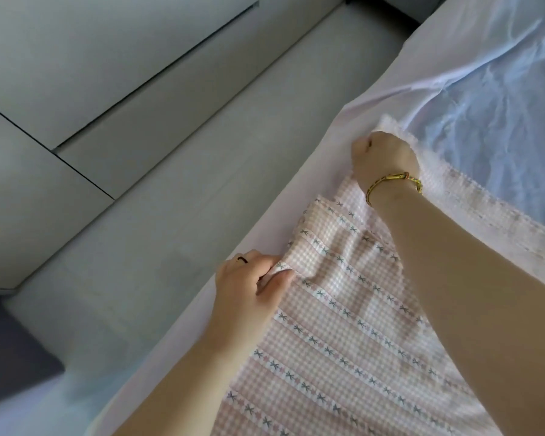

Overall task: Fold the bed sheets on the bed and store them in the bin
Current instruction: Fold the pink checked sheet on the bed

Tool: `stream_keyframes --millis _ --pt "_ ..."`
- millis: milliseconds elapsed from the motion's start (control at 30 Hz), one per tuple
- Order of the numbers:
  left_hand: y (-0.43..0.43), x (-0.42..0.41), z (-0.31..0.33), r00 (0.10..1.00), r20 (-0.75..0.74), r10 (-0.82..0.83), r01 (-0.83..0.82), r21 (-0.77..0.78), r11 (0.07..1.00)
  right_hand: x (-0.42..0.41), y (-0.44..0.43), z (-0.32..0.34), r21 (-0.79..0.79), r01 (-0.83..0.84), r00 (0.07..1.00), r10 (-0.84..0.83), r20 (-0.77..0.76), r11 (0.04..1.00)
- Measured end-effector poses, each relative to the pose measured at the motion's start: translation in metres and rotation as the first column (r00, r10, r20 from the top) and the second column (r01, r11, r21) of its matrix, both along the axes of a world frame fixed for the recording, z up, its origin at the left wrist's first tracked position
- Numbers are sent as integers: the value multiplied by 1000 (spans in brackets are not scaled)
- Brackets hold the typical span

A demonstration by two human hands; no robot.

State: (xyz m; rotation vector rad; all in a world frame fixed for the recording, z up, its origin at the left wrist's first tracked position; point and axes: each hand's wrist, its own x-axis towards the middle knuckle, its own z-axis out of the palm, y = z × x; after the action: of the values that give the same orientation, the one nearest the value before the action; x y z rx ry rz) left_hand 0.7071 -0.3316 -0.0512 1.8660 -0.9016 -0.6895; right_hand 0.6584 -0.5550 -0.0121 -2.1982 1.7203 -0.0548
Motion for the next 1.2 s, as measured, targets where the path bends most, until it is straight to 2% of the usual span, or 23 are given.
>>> stream_keyframes --millis 67,167,233,333,367,467,533,600,700,733,833,900,1000,1033,1133,1200 --pt "1 3 1 999 -22 47 -46 32 998 9 -4 0 10 -54 997 53 53 998" --pt "0 11 -13 999 -31 -9 14 164 986 7 -2 -33 237 -141 990 138 31 961" --pt "-3 12 -22 998 -21 -68 70 222 973 4 0 -45 341 -139 990 124 65 930" --pt "-10 10 -23 994 10 -113 107 243 964 -1 1 -33 459 -116 952 -33 304 881" --pt "-13 10 -21 994 15 -107 101 235 967 -5 3 -28 471 -142 936 -36 350 871" --pt "-20 9 -16 992 31 -124 111 276 955 -36 18 -12 444 -209 959 94 268 871" --pt "-28 9 -12 992 -21 -124 125 292 948 -70 28 -8 432 -210 971 136 195 877" --pt "-37 9 -9 990 -68 -127 142 313 939 -100 36 -10 476 -169 985 135 105 863" --pt "-50 4 -1 983 -122 -138 168 284 944 -130 47 -16 518 -177 974 225 -30 837" --pt "-53 4 2 982 -145 -120 154 254 955 -133 50 -15 490 -188 975 223 -13 851" --pt "-69 -1 14 981 -175 -83 117 199 973 -143 49 -3 268 -63 986 19 165 961" --pt "-81 -2 12 983 -136 -126 156 237 959 -146 46 -1 196 -2 975 -42 216 981" --pt "-92 -2 1 988 -66 -142 157 375 914 -152 44 -12 249 -11 992 -20 123 968" --pt "-95 -4 -1 991 -62 -120 134 404 905 -159 44 -15 272 7 990 -45 135 962" --pt "-94 -5 -4 996 -50 -73 87 409 908 -189 47 -17 291 72 973 -131 190 954" --pt "-94 -8 -4 997 -1 -72 66 419 906 -221 48 -15 297 110 982 -150 115 948"
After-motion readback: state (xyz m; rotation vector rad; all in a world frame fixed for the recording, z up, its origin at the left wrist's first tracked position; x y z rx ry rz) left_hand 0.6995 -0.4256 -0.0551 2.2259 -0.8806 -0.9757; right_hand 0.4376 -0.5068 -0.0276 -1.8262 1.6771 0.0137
